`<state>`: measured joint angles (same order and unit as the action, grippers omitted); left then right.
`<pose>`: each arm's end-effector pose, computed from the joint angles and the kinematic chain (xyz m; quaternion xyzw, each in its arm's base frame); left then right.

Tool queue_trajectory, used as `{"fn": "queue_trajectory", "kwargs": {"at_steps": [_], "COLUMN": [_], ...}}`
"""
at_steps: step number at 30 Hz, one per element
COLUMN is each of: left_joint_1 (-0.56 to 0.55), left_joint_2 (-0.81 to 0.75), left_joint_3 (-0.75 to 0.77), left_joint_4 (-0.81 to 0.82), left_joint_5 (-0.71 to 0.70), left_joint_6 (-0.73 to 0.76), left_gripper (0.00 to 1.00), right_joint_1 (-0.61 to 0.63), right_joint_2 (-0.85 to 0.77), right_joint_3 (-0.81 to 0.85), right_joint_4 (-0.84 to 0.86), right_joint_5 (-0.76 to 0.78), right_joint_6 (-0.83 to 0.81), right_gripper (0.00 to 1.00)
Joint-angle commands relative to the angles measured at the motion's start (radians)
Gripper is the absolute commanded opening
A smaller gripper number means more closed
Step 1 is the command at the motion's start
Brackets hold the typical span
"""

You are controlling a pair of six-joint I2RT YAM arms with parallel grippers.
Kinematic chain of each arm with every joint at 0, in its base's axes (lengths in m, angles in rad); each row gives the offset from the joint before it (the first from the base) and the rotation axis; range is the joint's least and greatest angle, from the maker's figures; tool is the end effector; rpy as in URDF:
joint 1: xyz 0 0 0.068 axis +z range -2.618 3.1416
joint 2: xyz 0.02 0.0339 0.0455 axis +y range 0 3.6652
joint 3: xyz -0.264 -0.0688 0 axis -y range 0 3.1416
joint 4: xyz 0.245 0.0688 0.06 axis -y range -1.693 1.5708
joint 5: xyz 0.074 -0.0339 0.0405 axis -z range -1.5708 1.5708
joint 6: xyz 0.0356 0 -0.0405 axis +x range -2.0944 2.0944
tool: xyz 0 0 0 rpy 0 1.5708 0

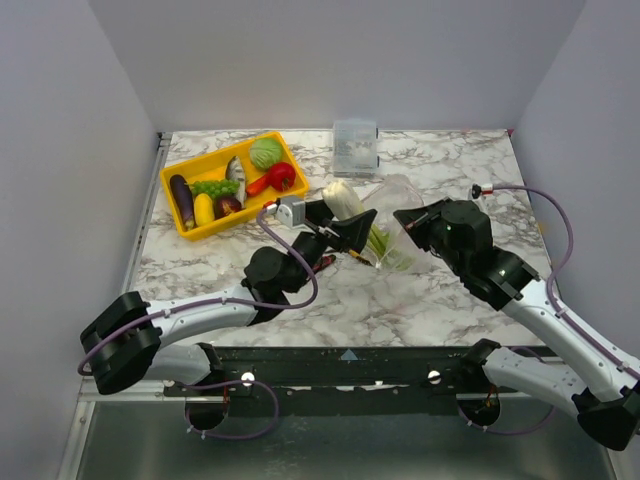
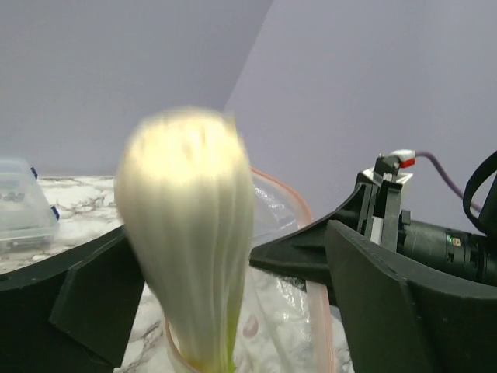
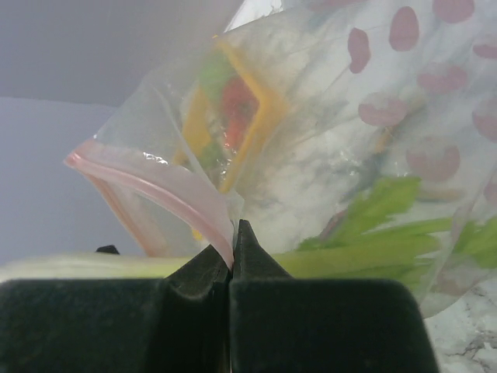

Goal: Place the food in the zip-top bag and seal the zipper
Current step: Place the fake vegetable in the zipper food storage bag.

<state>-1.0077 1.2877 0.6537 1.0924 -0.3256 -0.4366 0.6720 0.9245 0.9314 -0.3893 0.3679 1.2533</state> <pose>0.1569 -0.2271 0.3179 0.0147 0.5387 -0.4897 0.6854 0.1684 0.1176 0.3459 0.3316 0.7511 0.3651 0.4389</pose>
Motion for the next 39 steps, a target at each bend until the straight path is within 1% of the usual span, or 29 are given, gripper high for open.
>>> {"fn": "queue_trajectory", "kwargs": {"at_steps": [1,3,6,7,8,9,11,12,13,15,17,18,19,20,21,22,23,25,27,30,32,36,39], "left_joint_1": [-0.007,-0.006,-0.006,-0.006,-0.006,-0.005,-0.004,-0.001,0.001,0.004,0.019,0.031,0.056,0.092,0.152,0.217,0.258,0.302,0.304,0.304,0.305,0.304,0.303], "left_joint_2": [-0.035,-0.038,-0.049,-0.057,-0.073,-0.095,-0.129,-0.14,-0.148,-0.168,-0.205,-0.227,-0.254,-0.274,-0.281,-0.283,-0.282,-0.277,-0.271,-0.26,-0.239,-0.163,-0.085], "left_joint_3": [-0.044,-0.031,-0.027,-0.026,-0.015,0.009,0.112,0.179,0.23,0.28,0.272,0.252,0.228,0.2,0.177,0.166,0.149,0.119,0.098,0.055,0.041,0.005,-0.009], "left_joint_4": [-0.104,-0.121,-0.138,-0.151,-0.199,-0.279,-0.552,-0.713,-0.841,-0.987,-1.054,-1.073,-1.081,-1.082,-1.084,-1.091,-1.091,-1.084,-1.065,-0.987,-0.939,-0.823,-0.732], "left_joint_5": [0.024,0.021,0.026,0.028,0.039,0.051,0.083,0.107,0.13,0.16,0.2,0.217,0.247,0.333,0.431,0.522,0.585,0.7,0.758,0.816,0.847,0.855,0.857], "left_joint_6": [0.09,0.109,0.082,0.068,0.054,0.041,-0.002,-0.01,-0.014,-0.014,-0.019,-0.025,-0.036,-0.05,-0.08,-0.136,-0.186,-0.22,-0.223,-0.289,-0.329,-0.419,-0.469], "left_gripper": [0.84,0.83,0.93,0.95,0.95,0.94,0.94,0.94,0.94,0.94,0.94,0.95,0.98,0.99,0.99,0.99,0.98,0.98,0.98,0.98,0.96,0.9,0.88], "right_joint_1": [-0.003,-0.003,-0.003,-0.003,-0.003,-0.003,-0.003,-0.003,-0.003,-0.003,-0.003,-0.003,-0.003,-0.003,-0.004,-0.004,-0.003,-0.003,-0.004,-0.003,-0.003,-0.003,-0.003], "right_joint_2": [-0.013,-0.016,-0.004,0.002,0.008,0.015,0.03,0.04,0.046,0.047,0.037,0.035,0.033,0.035,0.035,0.035,0.037,0.041,0.043,0.046,0.046,0.035,0.03], "right_joint_3": [-0.027,-0.043,-0.037,-0.032,-0.026,-0.017,0.004,0.012,0.019,0.021,0.016,0.017,0.023,0.03,0.035,0.04,0.043,0.048,0.053,0.053,0.052,0.047,0.051], "right_joint_4": [0.064,0.083,0.088,0.089,0.082,0.076,0.05,0.034,0.023,0.007,0.004,0.004,0.004,0.004,0.004,0.004,0.004,0.003,0.002,0.004,0.004,0.004,0.003], "right_joint_5": [0.064,0.064,0.056,0.054,0.053,0.054,0.055,0.054,0.059,0.069,0.08,0.08,0.079,0.076,0.072,0.07,0.068,0.065,0.059,0.053,0.05,0.056,0.058], "right_joint_6": [-0.082,-0.084,-0.088,-0.091,-0.095,-0.104,-0.122,-0.133,-0.142,-0.151,-0.156,-0.16,-0.168,-0.174,-0.179,-0.182,-0.183,-0.183,-0.179,-0.175,-0.173,-0.17,-0.171], "right_gripper": [0.0,0.0,0.0,0.0,0.0,0.0,0.0,0.0,0.0,0.0,0.0,0.0,0.0,0.0,0.0,0.0,0.0,0.0,0.0,0.0,0.0,0.0,0.0]}}
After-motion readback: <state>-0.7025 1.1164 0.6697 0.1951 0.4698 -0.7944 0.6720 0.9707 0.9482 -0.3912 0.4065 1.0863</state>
